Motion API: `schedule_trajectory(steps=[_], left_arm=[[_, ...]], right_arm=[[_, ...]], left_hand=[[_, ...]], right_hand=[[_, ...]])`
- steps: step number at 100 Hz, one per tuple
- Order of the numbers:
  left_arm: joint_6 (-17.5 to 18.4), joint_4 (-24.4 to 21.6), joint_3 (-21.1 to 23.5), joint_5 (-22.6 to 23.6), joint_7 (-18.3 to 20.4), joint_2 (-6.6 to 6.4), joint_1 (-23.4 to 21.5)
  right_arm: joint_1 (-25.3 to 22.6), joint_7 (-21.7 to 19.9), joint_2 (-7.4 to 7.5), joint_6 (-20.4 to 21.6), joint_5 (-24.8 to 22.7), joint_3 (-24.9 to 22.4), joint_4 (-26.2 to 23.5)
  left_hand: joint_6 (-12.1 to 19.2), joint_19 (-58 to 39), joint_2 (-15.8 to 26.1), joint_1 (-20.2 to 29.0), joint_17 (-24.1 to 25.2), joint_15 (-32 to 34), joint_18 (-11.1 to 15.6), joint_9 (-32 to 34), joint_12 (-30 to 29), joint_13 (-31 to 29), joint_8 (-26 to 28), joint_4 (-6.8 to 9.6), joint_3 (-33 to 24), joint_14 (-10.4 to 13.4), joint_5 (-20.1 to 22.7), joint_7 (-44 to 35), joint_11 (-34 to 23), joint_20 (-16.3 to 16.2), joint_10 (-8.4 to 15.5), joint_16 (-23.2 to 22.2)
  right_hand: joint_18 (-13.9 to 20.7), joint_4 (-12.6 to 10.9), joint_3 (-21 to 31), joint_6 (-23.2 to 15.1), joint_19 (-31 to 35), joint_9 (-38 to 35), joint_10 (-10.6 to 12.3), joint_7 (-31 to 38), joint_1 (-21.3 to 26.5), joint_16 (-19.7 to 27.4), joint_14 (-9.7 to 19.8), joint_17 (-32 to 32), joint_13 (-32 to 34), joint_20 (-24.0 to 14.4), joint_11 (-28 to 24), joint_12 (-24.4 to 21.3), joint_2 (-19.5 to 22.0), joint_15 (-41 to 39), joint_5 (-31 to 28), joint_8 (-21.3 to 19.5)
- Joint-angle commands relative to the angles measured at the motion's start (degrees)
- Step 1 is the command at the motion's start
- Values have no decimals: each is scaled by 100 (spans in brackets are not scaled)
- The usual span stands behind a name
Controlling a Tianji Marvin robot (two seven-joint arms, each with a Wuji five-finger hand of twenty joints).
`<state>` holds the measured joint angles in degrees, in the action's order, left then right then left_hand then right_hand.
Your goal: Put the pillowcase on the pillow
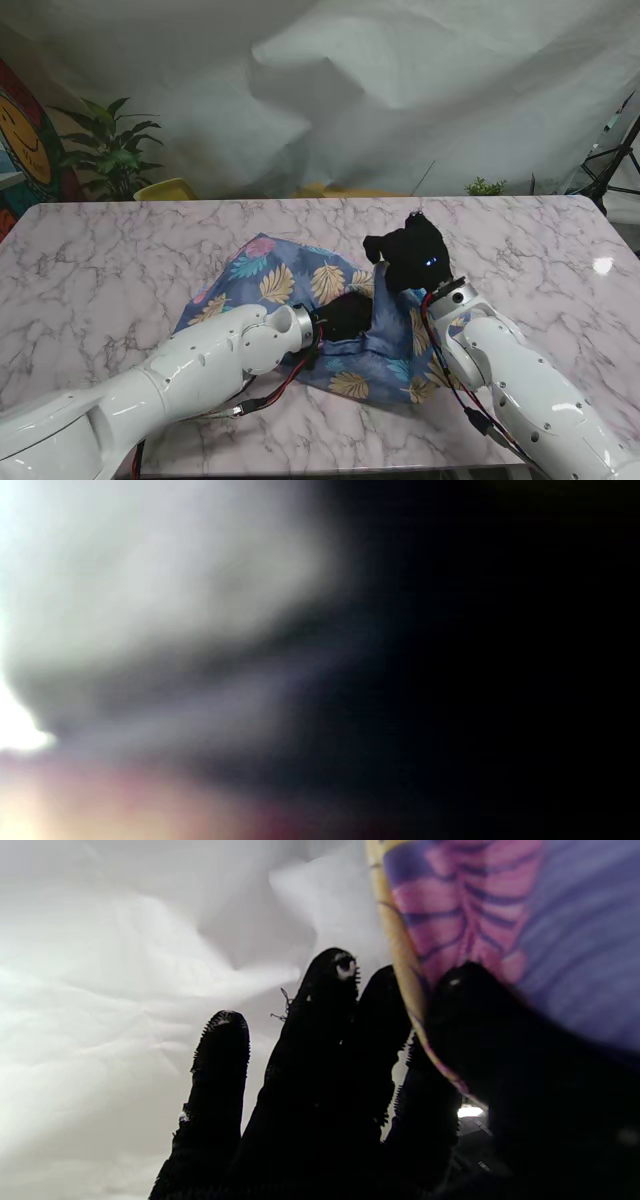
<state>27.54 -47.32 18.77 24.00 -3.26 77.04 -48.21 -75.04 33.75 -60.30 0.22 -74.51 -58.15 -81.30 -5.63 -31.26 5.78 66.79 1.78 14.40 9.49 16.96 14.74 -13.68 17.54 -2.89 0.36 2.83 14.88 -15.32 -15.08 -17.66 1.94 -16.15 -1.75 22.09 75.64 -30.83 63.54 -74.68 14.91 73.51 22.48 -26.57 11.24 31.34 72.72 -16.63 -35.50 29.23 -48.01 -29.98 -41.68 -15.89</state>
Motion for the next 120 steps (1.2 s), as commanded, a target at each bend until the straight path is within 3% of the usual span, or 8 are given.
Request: schedule_trajectory(steps=[1,20,32,44,55,75,92,120], left_arm=[[-110,-10,8,-31,175,-111,-74],[-462,-424,204,42,272,-320,-167],[-571,-794,469,107,317,-507,-321],[-618,-1271,830,167,462,-747,-533],[-689,-1762,1262,310,632,-982,-806],[-847,-2448,1960,664,1001,-1295,-1190],[-928,-2629,2302,732,1187,-1382,-1286],[-735,-2575,2585,699,1131,-1384,-1281]], right_arm=[[-51,-310,87,380,-188,-83,-42],[-376,-1564,271,1275,-353,-505,-190],[-485,-1988,321,1280,-451,-562,-211],[-497,-2055,325,921,-556,-476,-169],[-545,-2083,276,317,-560,-406,-214],[-812,-2434,203,-441,-754,-549,-718],[-1283,-2907,150,-710,-1034,-989,-1472],[-1987,-2903,63,-1218,-1356,-1486,-2224]], left_hand=[[-224,-256,72,-92,-125,276,-163,-328,4,152,-123,92,110,-617,-326,292,70,66,-430,-136],[-234,-277,80,-205,-108,294,-275,-356,5,183,-103,103,113,-677,-275,357,71,47,-454,-146],[-195,-419,52,-262,-85,319,-451,-269,13,124,-53,114,90,-726,-99,365,63,-34,-467,-169],[-127,-489,27,-283,-66,322,-526,-204,20,83,-9,113,87,-764,65,311,59,-71,-454,-185],[-67,-522,6,-283,-98,319,-594,-103,24,5,37,116,74,-788,252,221,59,-86,-467,-202],[19,-477,-24,-268,-81,253,-687,-76,16,-18,69,117,62,-814,396,141,99,-64,-455,-202],[349,-314,-78,182,-95,129,-777,-47,-4,-48,152,36,37,-836,654,-72,161,-11,-443,-212],[651,-110,-280,716,-43,48,-790,-83,3,-11,195,0,-279,-806,798,-316,130,13,-402,-242]], right_hand=[[108,-88,280,-897,9,-71,207,237,157,2,217,-37,32,12,-64,-31,105,22,89,80],[40,-71,60,-825,-69,128,184,-22,-93,78,246,-271,-285,38,251,-184,315,414,235,170],[1,79,-344,-365,-138,526,73,-334,-650,245,148,-467,-599,34,364,-261,452,764,561,436],[-52,-2,-811,178,-179,906,-53,-749,-1383,364,3,-597,-830,0,164,-505,1190,898,666,456],[-148,-1095,-1375,872,-211,1253,-243,-1716,-2103,441,-161,-758,-1063,-48,64,-586,2289,984,657,-565],[-474,-1245,-3515,1556,-465,2464,-674,-2584,-2818,648,-589,-1320,-1908,-26,97,-682,3888,1333,1447,-491],[-657,-1389,-4244,1763,-751,3423,-991,-3008,-2855,837,-816,-1772,-2740,-8,149,-782,4227,1564,1862,-388],[-727,-1441,-4515,1855,-765,3482,-1089,-3138,-2514,946,-885,-1806,-2918,14,167,-880,4277,1505,1787,-380]])
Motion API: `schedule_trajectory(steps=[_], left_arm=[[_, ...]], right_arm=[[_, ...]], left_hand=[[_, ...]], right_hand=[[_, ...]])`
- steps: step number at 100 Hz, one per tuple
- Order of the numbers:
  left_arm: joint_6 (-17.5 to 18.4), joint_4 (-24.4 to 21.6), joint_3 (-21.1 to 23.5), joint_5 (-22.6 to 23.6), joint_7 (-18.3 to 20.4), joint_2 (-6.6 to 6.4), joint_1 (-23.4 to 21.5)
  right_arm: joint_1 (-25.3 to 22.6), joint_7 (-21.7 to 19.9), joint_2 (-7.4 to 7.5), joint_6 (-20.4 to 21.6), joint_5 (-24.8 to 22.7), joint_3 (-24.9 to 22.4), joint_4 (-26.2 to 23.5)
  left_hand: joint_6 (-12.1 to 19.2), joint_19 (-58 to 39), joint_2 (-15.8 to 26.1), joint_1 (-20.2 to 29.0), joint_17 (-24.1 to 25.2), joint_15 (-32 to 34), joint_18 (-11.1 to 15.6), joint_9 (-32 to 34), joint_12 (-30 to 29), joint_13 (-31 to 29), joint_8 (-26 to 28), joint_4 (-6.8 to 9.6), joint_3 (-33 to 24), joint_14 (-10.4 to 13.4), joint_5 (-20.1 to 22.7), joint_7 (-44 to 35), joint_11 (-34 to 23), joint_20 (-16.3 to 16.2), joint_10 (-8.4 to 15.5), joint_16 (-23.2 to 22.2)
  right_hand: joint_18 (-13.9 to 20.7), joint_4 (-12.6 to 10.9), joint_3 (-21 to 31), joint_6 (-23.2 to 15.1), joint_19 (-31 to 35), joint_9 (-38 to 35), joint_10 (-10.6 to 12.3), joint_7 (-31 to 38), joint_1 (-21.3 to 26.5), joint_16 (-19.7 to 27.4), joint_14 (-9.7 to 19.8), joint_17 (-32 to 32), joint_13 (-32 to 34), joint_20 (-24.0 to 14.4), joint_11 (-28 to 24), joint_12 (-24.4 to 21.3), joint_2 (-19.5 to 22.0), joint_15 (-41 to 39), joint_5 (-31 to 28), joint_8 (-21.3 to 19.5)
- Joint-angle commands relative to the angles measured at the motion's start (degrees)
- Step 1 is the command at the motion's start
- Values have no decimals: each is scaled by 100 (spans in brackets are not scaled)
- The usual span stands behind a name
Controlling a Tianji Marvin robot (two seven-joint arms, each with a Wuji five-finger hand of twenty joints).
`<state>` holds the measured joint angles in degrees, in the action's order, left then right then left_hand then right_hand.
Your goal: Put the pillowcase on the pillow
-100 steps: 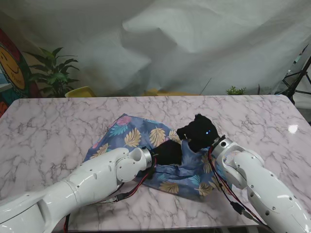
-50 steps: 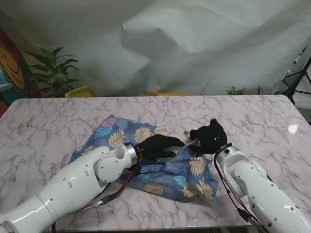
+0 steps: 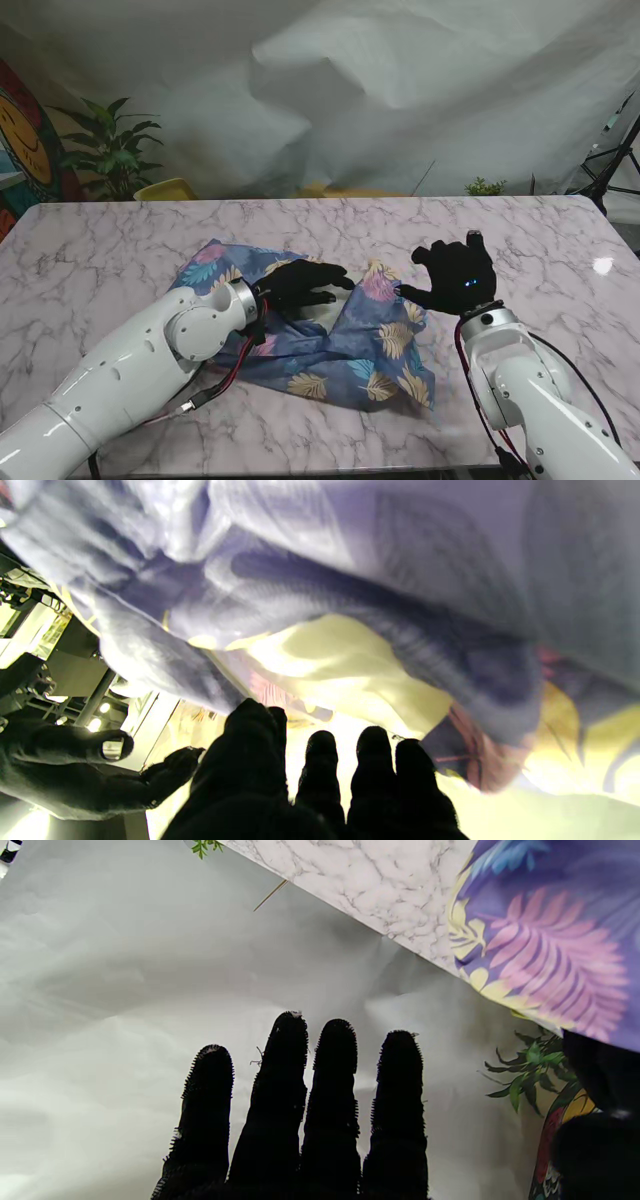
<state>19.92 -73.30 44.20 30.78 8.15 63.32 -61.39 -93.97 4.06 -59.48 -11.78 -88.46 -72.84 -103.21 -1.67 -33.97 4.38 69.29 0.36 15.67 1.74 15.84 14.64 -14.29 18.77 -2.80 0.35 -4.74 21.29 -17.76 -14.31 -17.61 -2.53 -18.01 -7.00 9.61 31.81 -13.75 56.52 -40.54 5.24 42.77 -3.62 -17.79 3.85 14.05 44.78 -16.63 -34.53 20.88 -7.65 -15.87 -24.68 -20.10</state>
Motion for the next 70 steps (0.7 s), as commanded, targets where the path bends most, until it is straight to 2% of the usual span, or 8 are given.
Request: schedule_trajectory(steps=[1,14,26,32,40,48,64,70], left_arm=[[34,21,51,31,-17,-13,35],[108,1,149,96,31,-47,46],[101,-70,132,92,516,-158,160],[81,-81,77,136,748,-220,244],[107,-40,12,114,968,-273,322],[107,-33,11,141,1108,-317,336],[151,74,-85,176,1223,-355,393],[224,212,-215,54,1212,-339,452]], right_arm=[[-106,65,-20,-12,43,-26,-43],[-92,-82,-2,219,174,19,1],[225,12,23,362,448,388,409],[410,28,30,415,584,587,588],[626,69,30,429,748,815,789],[794,119,21,440,911,982,933],[1097,113,-13,353,1157,1228,1089],[1200,26,-50,62,1262,1341,1074]], left_hand=[[259,161,-155,467,93,-76,-16,34,14,42,74,-11,-307,-47,166,-83,50,5,46,-58],[424,215,-424,464,111,-96,-17,-25,5,88,81,-44,-796,-35,257,-210,49,4,65,-66],[562,550,-800,465,134,-190,-33,-262,-25,282,21,-168,-1434,-45,244,-232,102,71,103,-47],[622,762,-1172,52,108,-213,-35,-379,-15,345,-5,-246,-2577,-44,230,-259,73,-20,118,-58],[667,882,-1498,-291,109,-229,-53,-441,-52,398,-44,-276,-3459,-55,195,-238,135,-51,133,-60],[689,896,-1545,-544,116,-242,-53,-463,-73,408,-69,-288,-3644,-52,173,-220,196,-75,130,-60],[618,923,-1335,-710,121,-252,-55,-473,-55,403,-95,-231,-3192,-54,149,-143,230,-117,95,-79],[594,933,-1314,-714,122,-255,-37,-476,-50,403,-97,-225,-3161,-41,132,-128,231,-118,102,-80]], right_hand=[[-202,-195,-130,135,-59,49,-116,-59,113,68,-142,-71,-111,14,69,-46,237,86,58,38],[-183,-198,-104,10,-25,-231,-42,-9,200,79,-97,-13,28,23,83,-69,333,29,-202,4],[-184,-183,-143,-8,-20,-287,-20,-18,149,101,-79,-1,61,36,131,-81,483,44,-207,-5],[-180,-178,-205,-15,-47,-284,-16,-25,125,113,-78,-25,52,55,154,-84,604,61,-187,-9],[-180,-200,-468,-7,-69,-297,-10,-9,259,130,-78,-25,54,91,163,-67,732,70,-194,-31],[-185,-210,-524,-19,-65,-321,-9,1,283,131,-75,-33,52,94,163,-66,785,67,-233,-37],[-232,-222,-693,-72,-89,-358,-15,17,300,126,-87,-83,55,113,187,-66,893,61,-326,-47],[-370,-300,-1229,47,-131,-244,-79,-98,397,92,-178,-169,-63,148,237,-21,1085,87,-336,-23]])
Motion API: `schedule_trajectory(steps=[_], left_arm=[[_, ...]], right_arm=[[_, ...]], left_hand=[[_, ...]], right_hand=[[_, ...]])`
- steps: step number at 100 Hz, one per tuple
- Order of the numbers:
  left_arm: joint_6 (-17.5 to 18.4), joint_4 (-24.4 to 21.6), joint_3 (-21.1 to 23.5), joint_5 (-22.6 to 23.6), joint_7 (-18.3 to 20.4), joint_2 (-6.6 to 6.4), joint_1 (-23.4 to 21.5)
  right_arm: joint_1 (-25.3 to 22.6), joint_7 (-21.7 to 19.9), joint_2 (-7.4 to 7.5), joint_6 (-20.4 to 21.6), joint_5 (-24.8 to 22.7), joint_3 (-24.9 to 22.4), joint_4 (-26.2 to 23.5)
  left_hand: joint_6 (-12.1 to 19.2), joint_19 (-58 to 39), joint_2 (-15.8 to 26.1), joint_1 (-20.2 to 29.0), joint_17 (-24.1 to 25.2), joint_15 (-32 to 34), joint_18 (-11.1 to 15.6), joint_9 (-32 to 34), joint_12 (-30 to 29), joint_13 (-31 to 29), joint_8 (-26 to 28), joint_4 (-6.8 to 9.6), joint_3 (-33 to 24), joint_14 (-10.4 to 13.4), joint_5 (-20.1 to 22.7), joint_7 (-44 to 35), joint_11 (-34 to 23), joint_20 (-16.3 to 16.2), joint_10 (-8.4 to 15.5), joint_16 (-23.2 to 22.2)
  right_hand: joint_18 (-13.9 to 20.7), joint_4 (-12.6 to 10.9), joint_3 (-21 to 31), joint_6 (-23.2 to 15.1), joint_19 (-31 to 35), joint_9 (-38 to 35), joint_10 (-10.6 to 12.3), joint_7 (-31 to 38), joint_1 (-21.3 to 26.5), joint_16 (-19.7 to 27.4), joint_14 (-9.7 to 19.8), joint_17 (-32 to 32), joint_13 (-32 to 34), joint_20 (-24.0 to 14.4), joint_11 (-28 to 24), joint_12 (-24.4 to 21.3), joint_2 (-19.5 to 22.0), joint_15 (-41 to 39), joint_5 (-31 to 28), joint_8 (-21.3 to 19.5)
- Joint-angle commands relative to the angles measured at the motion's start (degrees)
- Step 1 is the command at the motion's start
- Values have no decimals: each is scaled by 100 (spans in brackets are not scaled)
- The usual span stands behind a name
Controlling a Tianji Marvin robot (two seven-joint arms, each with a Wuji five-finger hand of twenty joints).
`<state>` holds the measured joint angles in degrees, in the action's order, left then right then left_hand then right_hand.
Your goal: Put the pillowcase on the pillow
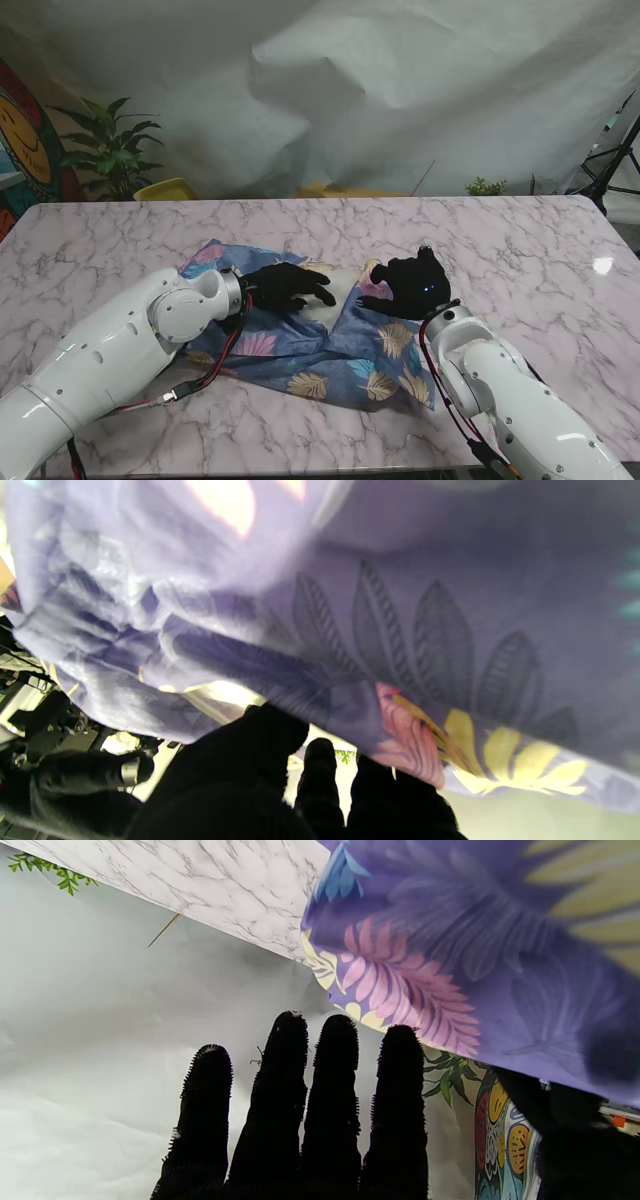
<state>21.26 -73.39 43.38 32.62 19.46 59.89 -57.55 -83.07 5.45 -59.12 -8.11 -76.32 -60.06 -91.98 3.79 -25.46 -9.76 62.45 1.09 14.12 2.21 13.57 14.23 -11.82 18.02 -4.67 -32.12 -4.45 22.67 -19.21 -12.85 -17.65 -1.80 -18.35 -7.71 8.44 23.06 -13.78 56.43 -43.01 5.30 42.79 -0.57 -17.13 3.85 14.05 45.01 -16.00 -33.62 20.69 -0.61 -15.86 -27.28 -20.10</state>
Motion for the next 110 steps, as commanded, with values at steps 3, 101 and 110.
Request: schedule_trajectory(steps=[3,101,110], left_arm=[[122,279,-201,-175,72,11,97],[265,329,-289,-215,-265,74,-134],[256,352,-325,-225,-287,88,-103]], right_arm=[[160,-175,-108,-472,122,120,-67],[1669,-1181,-283,-2093,1844,1763,1096],[1463,-511,-388,-1715,2138,1495,1221]], left_hand=[[43,82,102,-27,42,-95,-78,-243,-3,139,-23,-36,97,-75,-12,21,80,-117,21,-50],[-232,-56,549,43,28,-72,-48,-269,11,95,-23,73,1206,-70,-172,162,131,-165,-35,-79],[-239,-56,582,37,30,-75,-45,-273,7,99,-24,79,1285,-69,-182,177,146,-165,-38,-79]], right_hand=[[-378,-272,-1026,188,-174,93,-144,-213,372,-14,-227,-218,-150,39,184,37,638,117,-83,-24],[-353,968,3146,-702,256,-2365,302,1879,2251,-1106,241,903,2311,-387,-374,507,-3609,-1211,-1864,1055],[-317,925,4094,-1189,261,-2907,474,2276,2890,-1241,390,901,2630,-313,-246,663,-4190,-1444,-2209,1201]])
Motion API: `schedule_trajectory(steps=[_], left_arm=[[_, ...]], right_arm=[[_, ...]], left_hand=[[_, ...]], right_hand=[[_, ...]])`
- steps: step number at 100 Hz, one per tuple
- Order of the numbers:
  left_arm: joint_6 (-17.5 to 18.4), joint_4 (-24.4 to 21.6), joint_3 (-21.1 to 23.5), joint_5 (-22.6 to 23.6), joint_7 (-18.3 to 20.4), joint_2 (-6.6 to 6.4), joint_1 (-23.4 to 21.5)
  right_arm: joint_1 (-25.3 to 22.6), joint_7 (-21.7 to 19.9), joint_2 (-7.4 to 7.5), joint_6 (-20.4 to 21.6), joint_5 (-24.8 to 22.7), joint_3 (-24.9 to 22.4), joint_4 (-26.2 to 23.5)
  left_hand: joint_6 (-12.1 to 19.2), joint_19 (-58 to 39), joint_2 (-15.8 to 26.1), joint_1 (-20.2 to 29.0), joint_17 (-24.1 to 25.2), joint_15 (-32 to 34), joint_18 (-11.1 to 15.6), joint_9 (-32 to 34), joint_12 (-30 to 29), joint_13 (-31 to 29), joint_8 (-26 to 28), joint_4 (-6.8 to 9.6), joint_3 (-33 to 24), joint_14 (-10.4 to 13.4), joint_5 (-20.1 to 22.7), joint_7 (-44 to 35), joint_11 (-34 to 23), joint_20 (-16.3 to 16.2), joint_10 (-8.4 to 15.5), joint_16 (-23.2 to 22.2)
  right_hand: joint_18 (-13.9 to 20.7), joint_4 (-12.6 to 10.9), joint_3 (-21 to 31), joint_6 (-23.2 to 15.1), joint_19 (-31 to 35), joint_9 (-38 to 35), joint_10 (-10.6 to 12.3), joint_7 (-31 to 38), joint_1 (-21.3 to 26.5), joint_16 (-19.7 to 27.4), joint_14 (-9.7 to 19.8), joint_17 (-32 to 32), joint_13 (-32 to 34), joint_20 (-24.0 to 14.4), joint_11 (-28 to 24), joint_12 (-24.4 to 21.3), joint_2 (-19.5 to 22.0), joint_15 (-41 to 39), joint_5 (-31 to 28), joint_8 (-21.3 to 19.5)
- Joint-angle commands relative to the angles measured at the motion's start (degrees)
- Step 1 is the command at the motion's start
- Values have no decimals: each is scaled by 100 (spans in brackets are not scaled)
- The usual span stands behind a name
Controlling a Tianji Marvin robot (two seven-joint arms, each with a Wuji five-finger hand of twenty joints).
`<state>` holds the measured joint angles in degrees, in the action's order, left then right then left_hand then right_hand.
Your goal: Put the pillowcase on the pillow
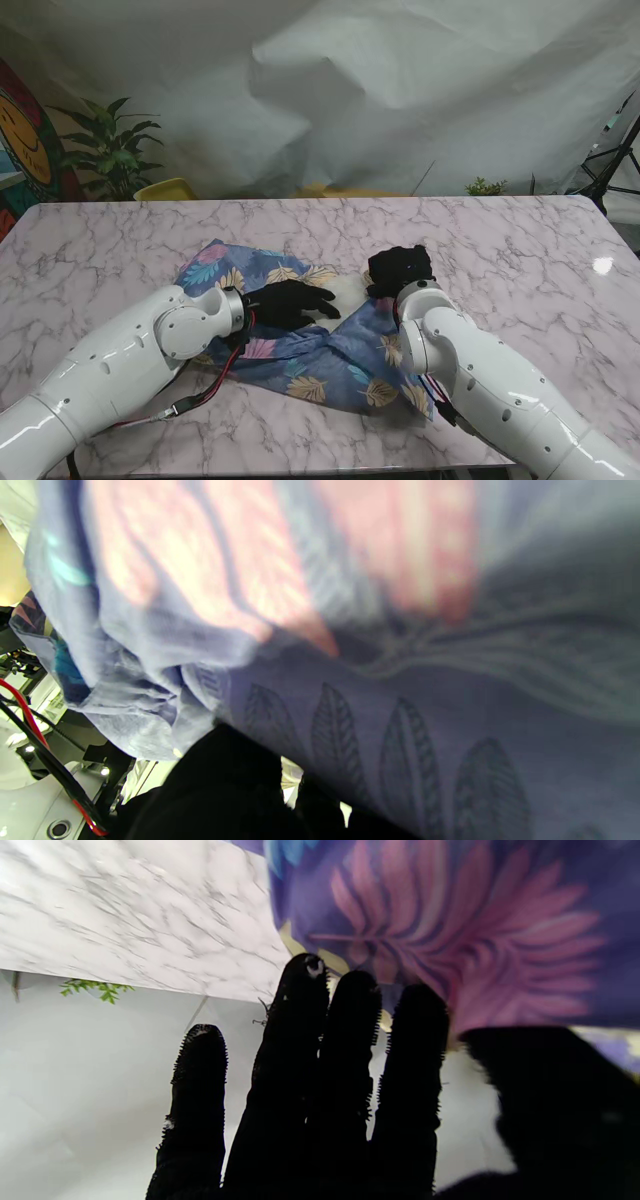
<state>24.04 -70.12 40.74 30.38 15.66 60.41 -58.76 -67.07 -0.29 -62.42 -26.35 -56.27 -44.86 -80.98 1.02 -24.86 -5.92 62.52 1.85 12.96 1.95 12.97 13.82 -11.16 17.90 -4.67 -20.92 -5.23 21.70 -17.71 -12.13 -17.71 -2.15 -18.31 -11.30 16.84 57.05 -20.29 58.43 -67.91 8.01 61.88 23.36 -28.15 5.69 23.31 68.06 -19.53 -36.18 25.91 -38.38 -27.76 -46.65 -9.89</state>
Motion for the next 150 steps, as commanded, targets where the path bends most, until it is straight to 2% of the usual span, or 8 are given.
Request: schedule_trajectory(steps=[1,15,30,36,67,94,114,150], left_arm=[[-24,28,-64,-6,92,37,21],[-81,73,-95,-52,81,58,60],[-128,85,-99,-52,58,70,70],[-156,79,-94,-32,34,76,66],[-400,-74,-96,243,-202,120,34],[-799,-633,270,952,-645,130,-283],[-870,-679,167,1096,-754,141,-293],[-459,533,-1140,244,-944,465,467]], right_arm=[[-158,147,-71,183,170,-58,143],[-316,1118,-207,1103,457,-322,410],[-339,2168,-410,1585,672,-317,651],[-356,2442,-467,1658,692,-294,638],[-308,3698,-786,1795,811,-108,585],[-124,4887,-1041,1757,720,-27,615],[-151,4667,-1005,1928,806,-26,657],[12,4310,-1058,2429,1279,40,1159]], left_hand=[[39,-115,203,30,-46,42,-18,-214,48,31,-11,81,175,11,-84,29,75,-159,-4,-84],[37,-113,263,49,-45,37,-11,-217,49,43,-8,94,323,9,-83,45,91,-157,-1,-84],[9,-72,318,115,-36,27,22,-237,41,78,-11,106,471,16,-127,80,124,-135,-20,-83],[-14,-8,528,654,-47,27,27,-250,44,116,21,134,1407,11,-155,138,169,-110,-35,-74],[-126,392,669,743,-35,6,57,-357,-1,406,-45,154,1713,37,-402,353,467,26,-102,-59],[-186,749,741,889,-30,-20,67,-479,76,582,-17,156,1999,37,-400,412,741,34,-123,-29],[-229,781,789,866,-30,-29,47,-458,116,584,-5,163,2105,17,-383,415,711,5,-147,-28],[-271,962,807,925,-28,-150,181,-469,127,620,-3,166,2162,80,-451,466,711,5,-126,-7]], right_hand=[[44,79,742,-576,59,-456,218,388,550,-149,211,-30,355,49,20,165,-458,-272,-294,172],[-5,93,1094,-913,81,-714,308,597,793,-305,240,-25,575,154,69,370,-830,-497,-480,14],[-111,155,1306,-905,80,-841,277,639,766,-350,234,-71,712,233,81,446,-961,-607,-557,-19],[-119,159,1330,-882,92,-853,282,637,744,-356,240,-49,731,241,89,459,-932,-620,-558,-21],[-149,150,1385,-797,120,-840,271,675,714,-374,263,-12,730,277,114,524,-832,-630,-467,-90],[-98,145,1422,-832,191,-833,296,711,693,-402,292,101,732,283,110,580,-793,-654,-436,-130],[-96,144,1404,-866,200,-799,329,712,684,-389,310,88,705,294,128,602,-759,-607,-409,-140],[-86,137,1395,-872,220,-809,347,722,684,-375,314,136,693,314,170,586,-750,-542,-396,-147]])
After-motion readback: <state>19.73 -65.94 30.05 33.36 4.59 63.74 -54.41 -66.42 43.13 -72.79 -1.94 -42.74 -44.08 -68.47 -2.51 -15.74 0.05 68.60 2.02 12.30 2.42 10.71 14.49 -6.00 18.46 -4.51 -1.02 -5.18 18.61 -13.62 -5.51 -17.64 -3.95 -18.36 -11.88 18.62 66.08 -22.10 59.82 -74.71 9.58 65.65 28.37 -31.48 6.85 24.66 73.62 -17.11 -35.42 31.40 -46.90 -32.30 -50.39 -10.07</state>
